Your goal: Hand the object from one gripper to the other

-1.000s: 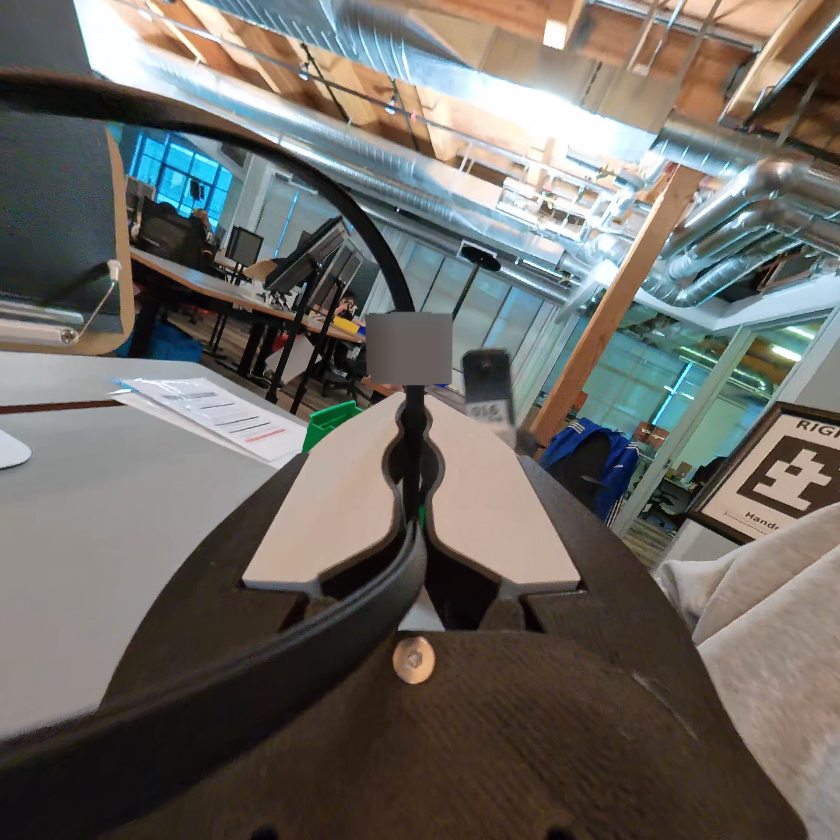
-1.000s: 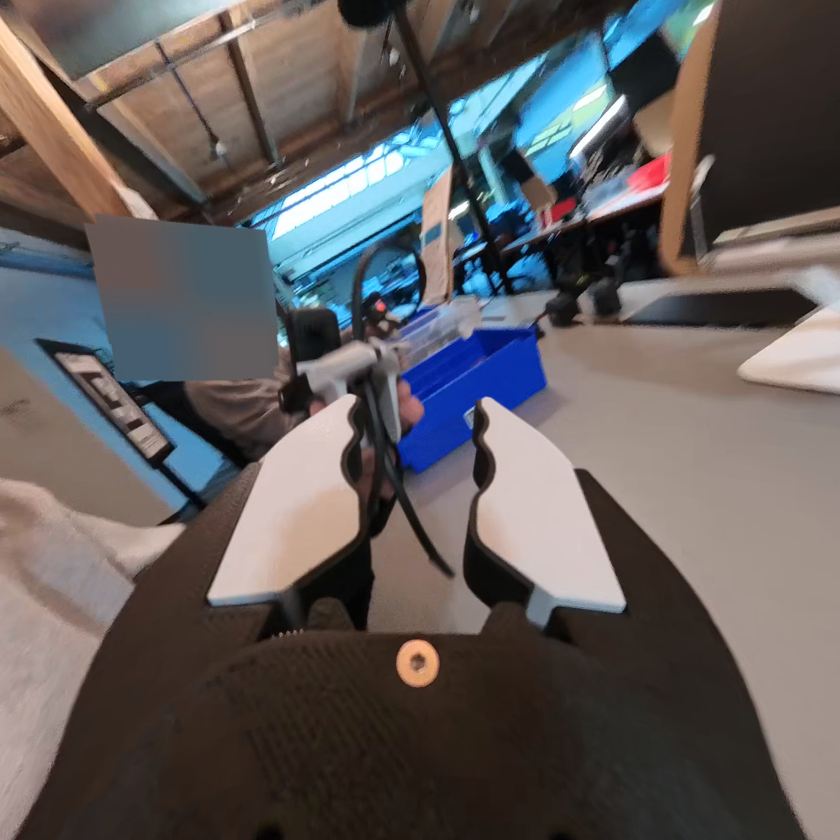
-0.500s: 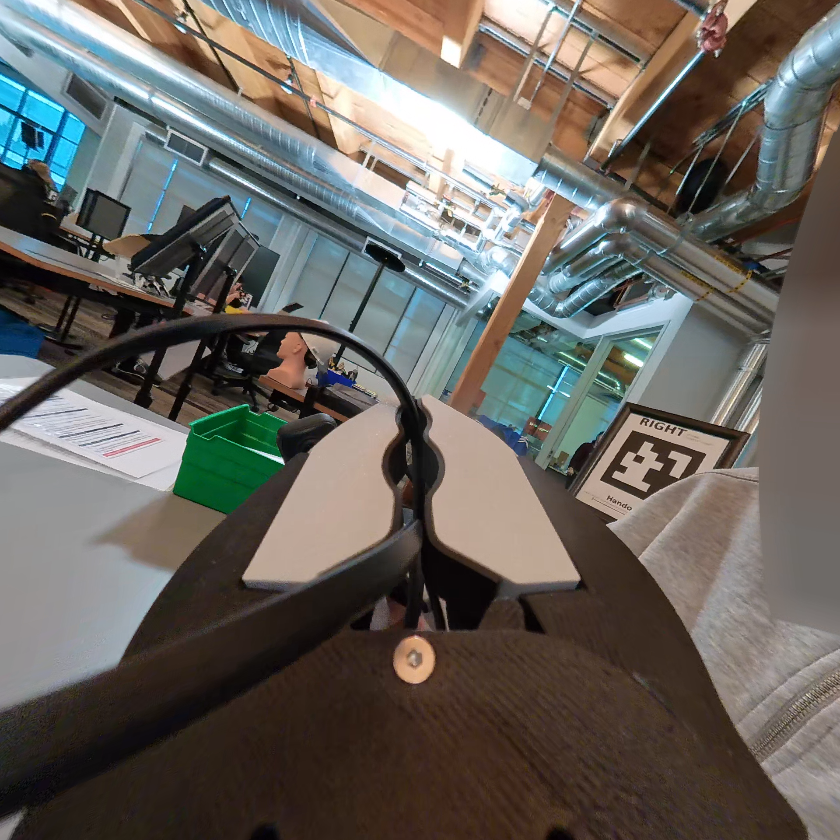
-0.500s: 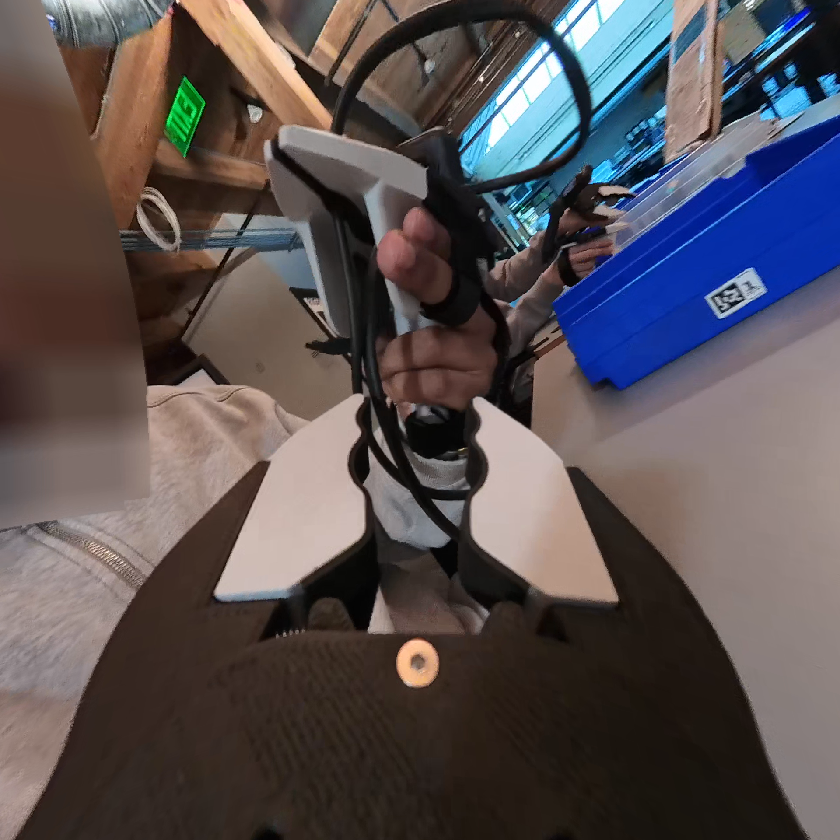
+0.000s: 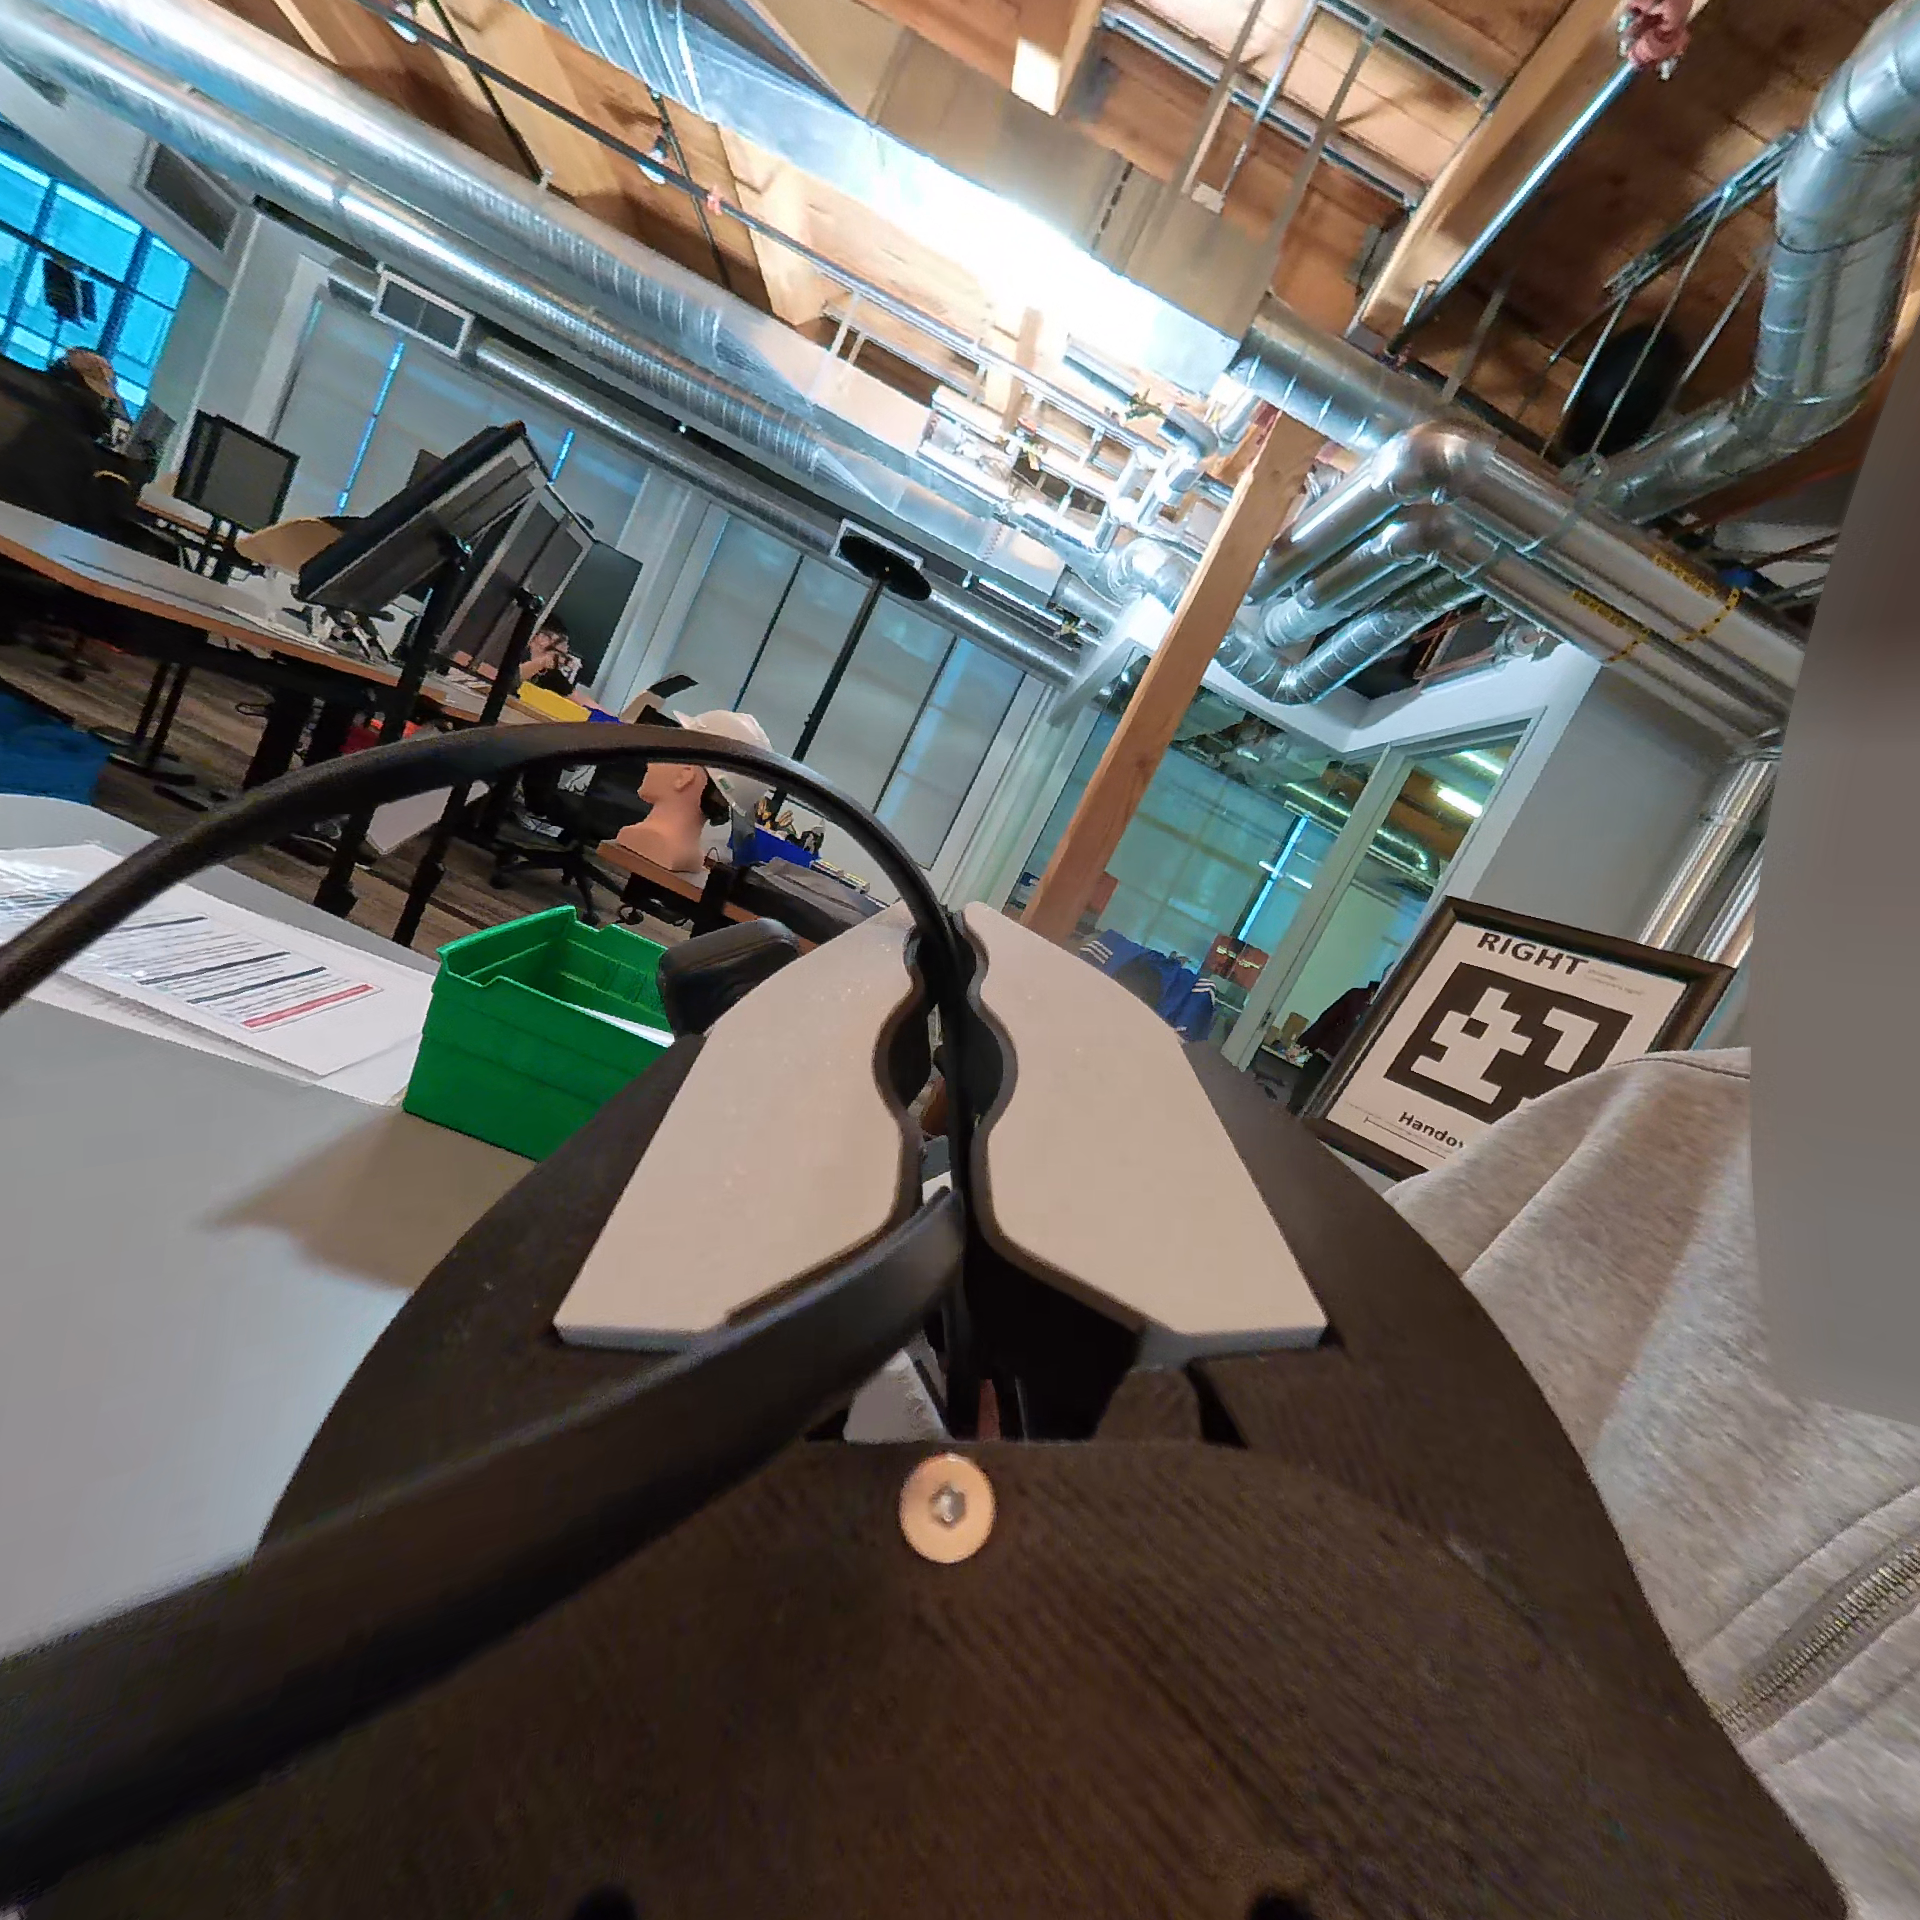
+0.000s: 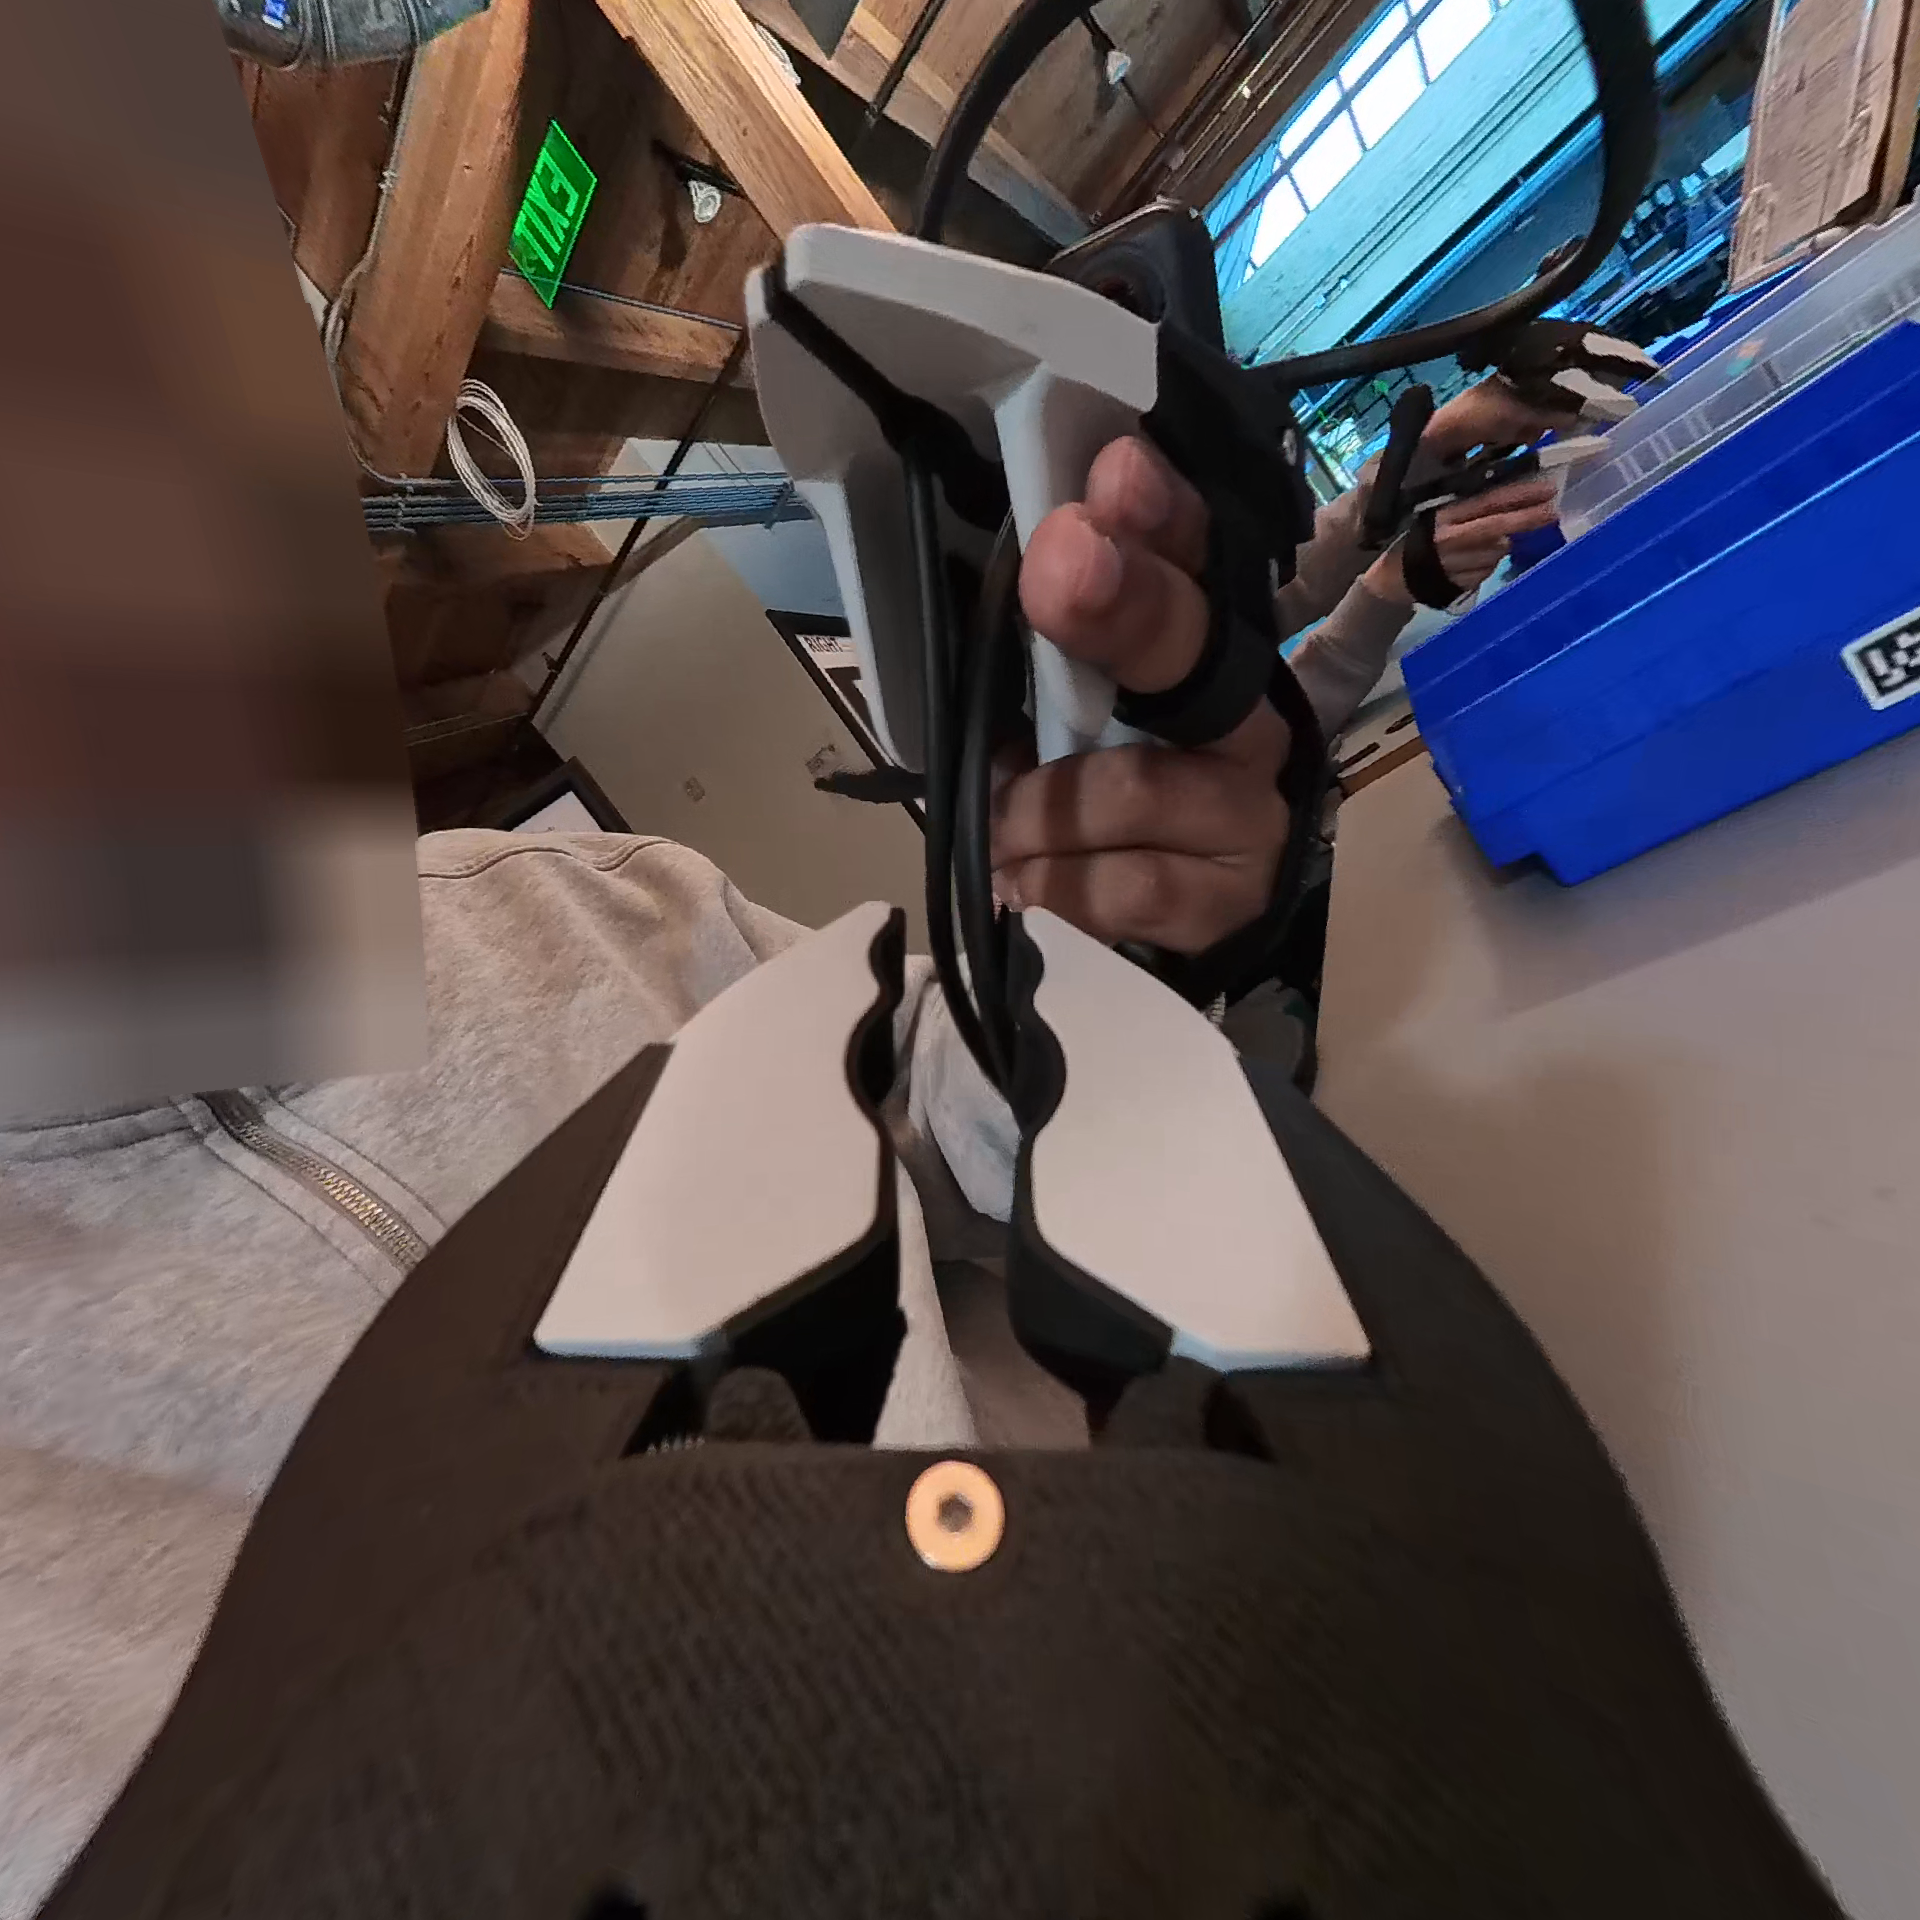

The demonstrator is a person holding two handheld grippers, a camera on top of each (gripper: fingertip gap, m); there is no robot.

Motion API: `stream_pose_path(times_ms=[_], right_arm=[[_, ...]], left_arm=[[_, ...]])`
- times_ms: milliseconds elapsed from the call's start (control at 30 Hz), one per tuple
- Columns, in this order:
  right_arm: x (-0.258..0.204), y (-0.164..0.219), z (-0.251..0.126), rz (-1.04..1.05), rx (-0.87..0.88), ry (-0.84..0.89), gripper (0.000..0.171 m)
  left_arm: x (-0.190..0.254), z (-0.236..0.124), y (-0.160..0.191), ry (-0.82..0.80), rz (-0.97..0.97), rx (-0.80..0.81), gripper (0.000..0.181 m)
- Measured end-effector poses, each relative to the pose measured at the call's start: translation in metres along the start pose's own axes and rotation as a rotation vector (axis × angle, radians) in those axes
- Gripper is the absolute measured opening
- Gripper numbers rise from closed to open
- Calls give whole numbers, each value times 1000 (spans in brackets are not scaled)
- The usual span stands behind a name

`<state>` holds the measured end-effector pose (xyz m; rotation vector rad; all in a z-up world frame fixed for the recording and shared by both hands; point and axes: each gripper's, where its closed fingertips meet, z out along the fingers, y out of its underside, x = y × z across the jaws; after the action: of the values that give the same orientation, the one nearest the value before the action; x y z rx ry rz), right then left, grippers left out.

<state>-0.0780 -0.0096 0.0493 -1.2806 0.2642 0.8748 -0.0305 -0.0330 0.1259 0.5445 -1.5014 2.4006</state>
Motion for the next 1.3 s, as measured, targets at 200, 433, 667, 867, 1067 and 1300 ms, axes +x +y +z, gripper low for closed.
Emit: stream_pose_path(times_ms=[200,433,667,867,1067,1300], right_arm=[[2,1,0,-41,-6,31,9],[5,-3,-3,-102,15,77,8],[3,-25,-20,-164,86,124,6],[3,-51,-60,-272,185,249,4],[22,-63,-98,-464,227,506,4],[49,-49,-110,-674,11,797,4]], left_arm=[[-2,0,1,-6,-1,2,0],[-13,-5,-2,-46,-20,30,0],[-35,-6,17,-91,-105,-78,33],[-64,-12,49,-150,-189,-178,43],[-85,-19,65,-254,-85,-239,36],[-86,-20,63,-395,365,-332,33]])
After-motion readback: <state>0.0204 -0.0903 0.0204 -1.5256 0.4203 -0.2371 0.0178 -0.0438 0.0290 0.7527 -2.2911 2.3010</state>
